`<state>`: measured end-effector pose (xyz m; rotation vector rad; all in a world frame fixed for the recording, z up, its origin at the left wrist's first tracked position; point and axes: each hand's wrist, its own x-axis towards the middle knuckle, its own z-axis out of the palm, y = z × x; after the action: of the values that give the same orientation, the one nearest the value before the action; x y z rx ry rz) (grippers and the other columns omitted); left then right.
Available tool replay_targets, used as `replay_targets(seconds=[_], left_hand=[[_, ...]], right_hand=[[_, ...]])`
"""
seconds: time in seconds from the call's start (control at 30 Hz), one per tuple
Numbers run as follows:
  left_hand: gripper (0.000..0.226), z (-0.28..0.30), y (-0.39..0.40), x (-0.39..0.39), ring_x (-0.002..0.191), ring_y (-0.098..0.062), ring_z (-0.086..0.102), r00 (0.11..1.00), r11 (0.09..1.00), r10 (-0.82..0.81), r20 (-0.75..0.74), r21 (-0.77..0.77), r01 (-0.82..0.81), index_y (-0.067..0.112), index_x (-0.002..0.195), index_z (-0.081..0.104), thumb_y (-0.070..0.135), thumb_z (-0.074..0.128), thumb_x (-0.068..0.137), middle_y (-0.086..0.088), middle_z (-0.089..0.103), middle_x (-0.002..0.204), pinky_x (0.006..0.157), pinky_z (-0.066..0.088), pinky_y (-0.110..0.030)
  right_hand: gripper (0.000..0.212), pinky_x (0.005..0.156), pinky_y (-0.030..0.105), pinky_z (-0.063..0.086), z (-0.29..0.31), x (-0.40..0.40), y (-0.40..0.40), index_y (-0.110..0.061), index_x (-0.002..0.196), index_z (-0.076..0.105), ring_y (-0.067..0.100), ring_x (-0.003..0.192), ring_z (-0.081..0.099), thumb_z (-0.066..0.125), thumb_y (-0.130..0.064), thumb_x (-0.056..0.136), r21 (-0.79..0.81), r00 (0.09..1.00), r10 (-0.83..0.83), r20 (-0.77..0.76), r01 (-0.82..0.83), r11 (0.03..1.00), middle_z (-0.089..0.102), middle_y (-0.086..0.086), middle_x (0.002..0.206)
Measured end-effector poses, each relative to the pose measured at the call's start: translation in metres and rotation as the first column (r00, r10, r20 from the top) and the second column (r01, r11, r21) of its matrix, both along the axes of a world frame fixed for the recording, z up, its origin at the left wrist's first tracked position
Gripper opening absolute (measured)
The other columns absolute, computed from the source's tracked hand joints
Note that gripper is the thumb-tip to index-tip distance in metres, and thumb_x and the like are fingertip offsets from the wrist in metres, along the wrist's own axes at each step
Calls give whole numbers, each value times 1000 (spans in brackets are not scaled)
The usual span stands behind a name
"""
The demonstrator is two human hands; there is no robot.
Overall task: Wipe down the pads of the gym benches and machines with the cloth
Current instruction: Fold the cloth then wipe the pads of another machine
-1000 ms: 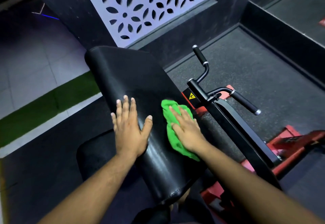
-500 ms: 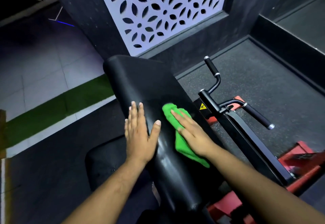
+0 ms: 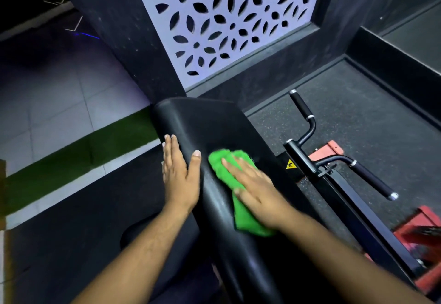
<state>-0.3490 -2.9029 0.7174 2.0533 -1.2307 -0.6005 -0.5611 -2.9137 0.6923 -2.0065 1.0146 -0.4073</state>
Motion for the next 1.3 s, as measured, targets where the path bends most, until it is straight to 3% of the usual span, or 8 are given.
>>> replay_targets(seconds=[0.37,0.6,0.73,0.87,1.0,1.13,1.23,1.3], left_hand=[[83,-7,-18,1,155,-7,-11,995,999,12,103,-35,-8,16,162,5,64,17,94,6,-5,170,127,-3,-31],[92,-1,-19,1,155,-11,-15,970,998,-62,234,9,62,21,162,6,80,7,92,4,-9,170,128,0,-44],[94,4,-22,-1,155,-14,-17,942,993,-103,320,85,79,21,163,7,82,9,91,0,-12,170,127,-1,-45],[97,10,-27,-1,154,-14,-23,881,973,-185,436,210,100,21,163,7,84,8,88,-3,-16,169,127,-2,-47],[97,14,-29,-1,153,-13,-23,881,972,-197,430,201,119,22,163,9,84,7,88,-1,-15,169,127,0,-48],[96,11,-29,-1,154,-13,-21,890,975,-194,413,185,127,22,163,10,84,11,89,0,-14,170,127,0,-48],[97,12,-29,-1,154,-13,-20,898,977,-188,399,168,130,21,163,11,84,11,89,0,-13,170,127,0,-49],[96,11,-29,0,154,-13,-20,900,976,-193,391,166,138,21,163,11,84,11,90,1,-13,170,127,-1,-48]], right_hand=[[66,122,64,7,23,136,-139,-50,157,22,17,157,4,30,-47,92,10,999,-4,-38,5,1000,11,-13,170],[61,126,51,9,-6,52,-77,-53,157,15,3,155,0,29,-56,98,-63,992,127,10,-126,990,9,-20,169],[62,122,54,3,-7,89,-124,-55,156,10,8,156,-1,34,-55,98,-49,992,120,-23,-121,991,6,-16,170],[63,120,66,10,-66,86,-215,-45,159,17,16,156,10,36,-53,100,77,977,-125,-173,140,987,13,-8,170],[60,125,49,16,-104,45,-227,-39,161,15,28,155,18,38,-44,106,225,918,-273,-288,342,912,14,8,170],[72,126,41,13,-60,60,-163,-46,158,19,19,156,14,21,-62,88,129,979,-144,-147,163,978,18,4,170],[61,124,33,10,-36,39,-116,-62,151,19,8,156,10,26,-57,90,80,998,26,50,-30,996,18,-6,169],[59,126,37,10,-50,13,-110,-70,147,9,6,156,6,29,-58,93,70,996,89,26,-90,993,16,-7,169]])
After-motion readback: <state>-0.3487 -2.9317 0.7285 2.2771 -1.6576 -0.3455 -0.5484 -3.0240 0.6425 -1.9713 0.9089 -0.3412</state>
